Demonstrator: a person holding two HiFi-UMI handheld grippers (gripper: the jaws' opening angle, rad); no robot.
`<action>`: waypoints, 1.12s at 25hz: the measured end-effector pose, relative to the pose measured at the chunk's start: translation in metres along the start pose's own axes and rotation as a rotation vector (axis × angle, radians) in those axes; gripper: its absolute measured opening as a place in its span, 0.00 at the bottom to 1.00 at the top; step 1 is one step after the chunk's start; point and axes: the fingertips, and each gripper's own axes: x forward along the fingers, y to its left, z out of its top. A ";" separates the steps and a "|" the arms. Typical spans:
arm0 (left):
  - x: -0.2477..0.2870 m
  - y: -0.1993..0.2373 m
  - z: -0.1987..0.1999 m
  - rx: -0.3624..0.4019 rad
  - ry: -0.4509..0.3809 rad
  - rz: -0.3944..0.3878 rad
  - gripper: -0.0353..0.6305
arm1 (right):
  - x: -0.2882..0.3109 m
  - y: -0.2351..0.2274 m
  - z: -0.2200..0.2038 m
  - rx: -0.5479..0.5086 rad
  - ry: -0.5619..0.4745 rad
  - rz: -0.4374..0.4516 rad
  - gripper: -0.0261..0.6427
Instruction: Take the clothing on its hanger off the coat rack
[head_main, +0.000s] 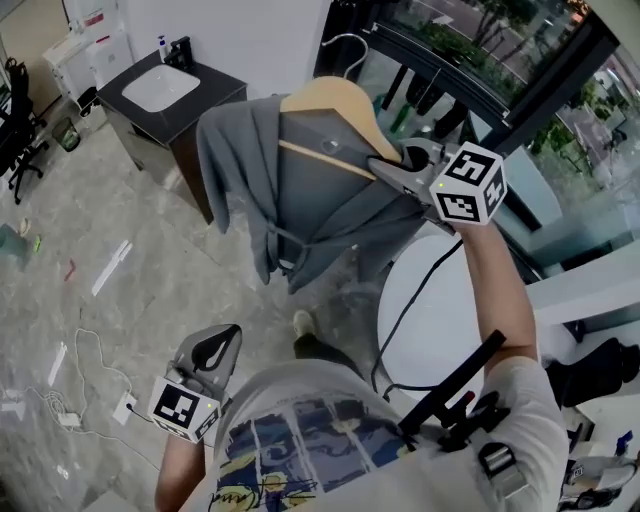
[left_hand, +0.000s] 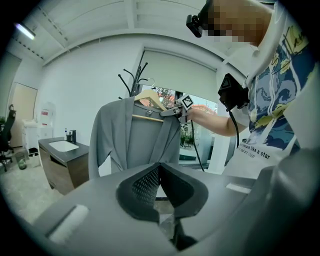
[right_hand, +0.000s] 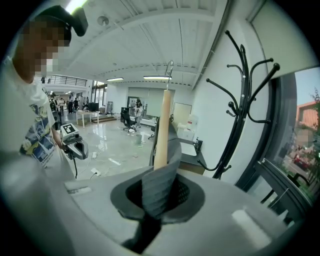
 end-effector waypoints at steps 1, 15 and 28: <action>-0.005 -0.002 -0.002 0.003 0.000 -0.007 0.06 | -0.003 0.011 0.001 0.001 -0.002 -0.001 0.06; -0.039 -0.035 -0.021 0.028 0.016 -0.059 0.06 | -0.051 0.127 0.003 -0.012 -0.033 0.006 0.06; -0.046 -0.046 -0.028 0.026 0.018 -0.088 0.06 | -0.062 0.176 -0.008 -0.010 -0.011 0.022 0.06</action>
